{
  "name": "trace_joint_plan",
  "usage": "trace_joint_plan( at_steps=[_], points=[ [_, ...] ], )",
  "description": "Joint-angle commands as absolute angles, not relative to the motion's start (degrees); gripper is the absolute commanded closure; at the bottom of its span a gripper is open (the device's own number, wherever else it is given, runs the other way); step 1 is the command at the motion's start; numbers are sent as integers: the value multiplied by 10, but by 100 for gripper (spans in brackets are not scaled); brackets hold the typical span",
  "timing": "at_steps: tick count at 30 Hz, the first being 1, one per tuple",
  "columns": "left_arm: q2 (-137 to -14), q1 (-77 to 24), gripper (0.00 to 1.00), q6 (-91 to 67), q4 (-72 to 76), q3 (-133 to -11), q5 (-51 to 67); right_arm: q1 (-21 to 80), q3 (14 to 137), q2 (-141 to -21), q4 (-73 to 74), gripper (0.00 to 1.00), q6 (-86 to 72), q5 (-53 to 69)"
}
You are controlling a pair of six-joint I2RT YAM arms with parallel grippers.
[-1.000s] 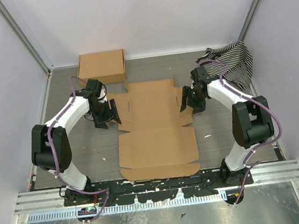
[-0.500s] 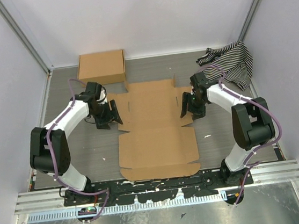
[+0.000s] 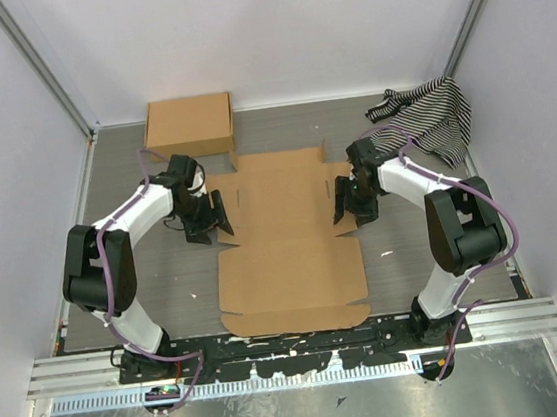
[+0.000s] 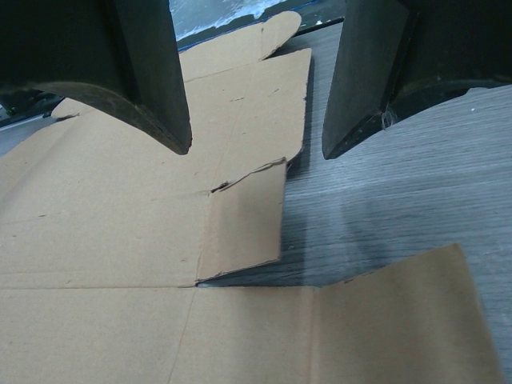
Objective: Fold the paper box
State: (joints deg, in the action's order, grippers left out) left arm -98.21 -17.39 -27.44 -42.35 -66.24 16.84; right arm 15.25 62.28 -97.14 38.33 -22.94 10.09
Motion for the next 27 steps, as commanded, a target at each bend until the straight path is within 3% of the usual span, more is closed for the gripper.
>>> trace_joint_plan(
  at_steps=[1,19,27],
  points=[
    [-974,-186,28,-284,-425,-701,184,164,668,-941,392,37,-234,92],
    [-990,-191,29,-275,-469,-736,115,175,709,-947,412,37,-234,74],
    [-1003,-190,28,-266,-470,-732,101,176,682,-925,430,26,-255,-24]
  ],
)
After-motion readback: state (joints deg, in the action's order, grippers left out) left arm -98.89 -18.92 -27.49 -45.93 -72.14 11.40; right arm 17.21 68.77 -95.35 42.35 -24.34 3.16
